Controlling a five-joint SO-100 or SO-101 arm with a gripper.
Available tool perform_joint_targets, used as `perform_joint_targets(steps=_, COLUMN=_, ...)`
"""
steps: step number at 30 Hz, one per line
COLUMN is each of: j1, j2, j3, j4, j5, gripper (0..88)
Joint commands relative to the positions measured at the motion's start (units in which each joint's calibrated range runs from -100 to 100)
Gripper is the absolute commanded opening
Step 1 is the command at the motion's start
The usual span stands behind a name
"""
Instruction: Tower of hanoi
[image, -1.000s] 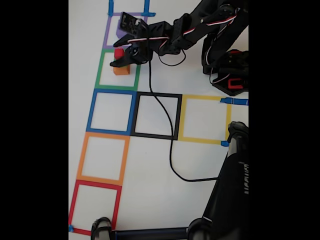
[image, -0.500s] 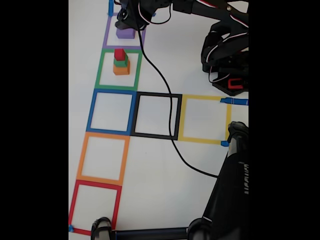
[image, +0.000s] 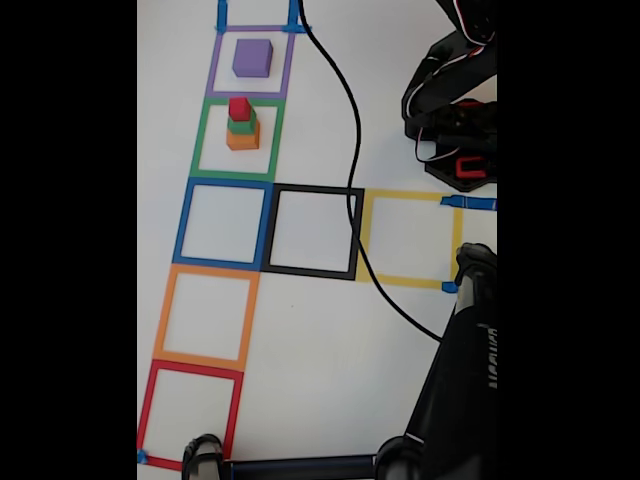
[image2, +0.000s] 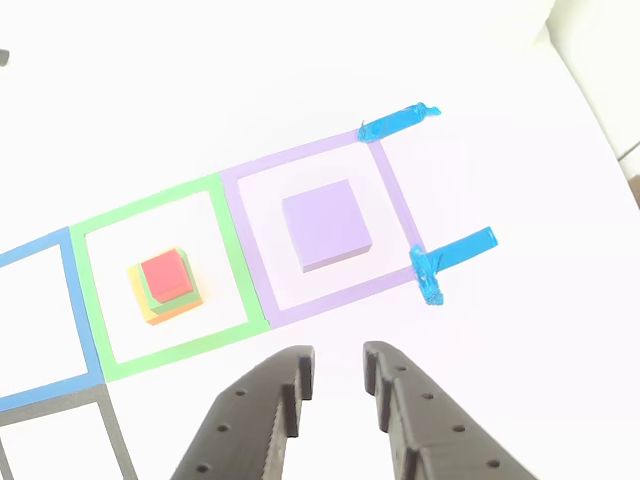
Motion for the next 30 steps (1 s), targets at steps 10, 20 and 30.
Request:
perform_joint_targets(steps=10, j1=8.5, j2=-5.7, j3=31.2, j4=-24.1, j5=0.0, gripper=17.3)
perform_joint_targets(steps=20, j1=9.0, j2=-8.3, j3=64.9, j4=-62.8, j5=0.0, gripper=32.3)
perform_joint_targets(steps=30, j1=9.9, j2=-0.2, j3=80.0, j4=-91.6, j5=0.0, gripper=39.2)
